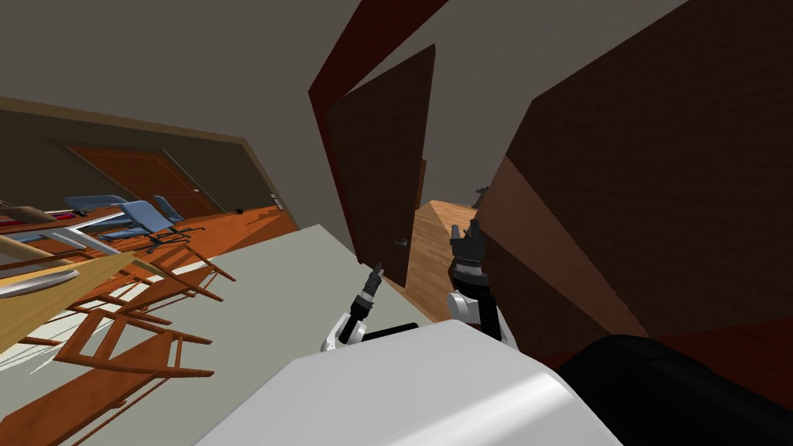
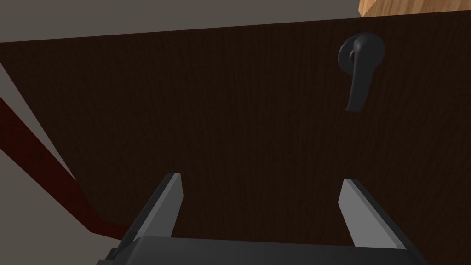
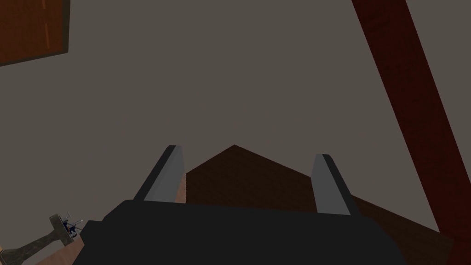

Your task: Push the door open

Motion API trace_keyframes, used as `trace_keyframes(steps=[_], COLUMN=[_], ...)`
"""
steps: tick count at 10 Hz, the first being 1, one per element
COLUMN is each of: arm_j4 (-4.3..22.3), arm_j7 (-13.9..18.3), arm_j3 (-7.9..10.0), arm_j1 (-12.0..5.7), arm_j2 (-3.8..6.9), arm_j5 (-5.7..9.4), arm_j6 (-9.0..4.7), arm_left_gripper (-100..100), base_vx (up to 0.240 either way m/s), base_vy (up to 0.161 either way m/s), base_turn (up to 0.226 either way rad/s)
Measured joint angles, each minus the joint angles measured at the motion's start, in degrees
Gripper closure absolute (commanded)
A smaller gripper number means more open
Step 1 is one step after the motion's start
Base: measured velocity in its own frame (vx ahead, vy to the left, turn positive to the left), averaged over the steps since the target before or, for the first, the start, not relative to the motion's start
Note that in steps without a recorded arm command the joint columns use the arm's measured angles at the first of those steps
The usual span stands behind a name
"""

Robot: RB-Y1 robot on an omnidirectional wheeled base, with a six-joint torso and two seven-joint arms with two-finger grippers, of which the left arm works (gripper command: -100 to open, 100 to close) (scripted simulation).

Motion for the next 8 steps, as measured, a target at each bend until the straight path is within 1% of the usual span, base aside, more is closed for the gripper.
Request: trace_keyframes(steps=[1,2,4,5,6,7,8], arm_j4=[1.35,3.00,5.70,7.44,8.22,9.73,10.42], arm_j7=[0.31,0.41,0.84,0.98,1.31,1.47,1.72], arm_j3=[-0.41,-0.84,-1.69,-2.07,-2.52,-2.85,-3.30], arm_j1=[-0.49,-1.14,-1.92,-2.51,-2.86,-3.38,-3.58], arm_j2=[0.06,-0.34,-0.42,-0.65,-0.59,-0.81,-0.82], arm_j5=[-0.13,-0.33,-0.63,-0.78,-0.94,-1.07,-1.25], arm_j6=[-0.11,-0.18,-0.57,-0.84,-0.71,-0.87,-0.77], arm_left_gripper=[-100,-100,-100,-100,-100,-100,-100], base_vx=[0.098,0.097,0.084,0.094,0.093,0.102,0.064], base_vy=[0.049,0.046,0.053,0.050,0.046,0.038,0.024], base_turn=[-0.037,-0.027,-0.029,-0.033,-0.021,-0.026,-0.010])
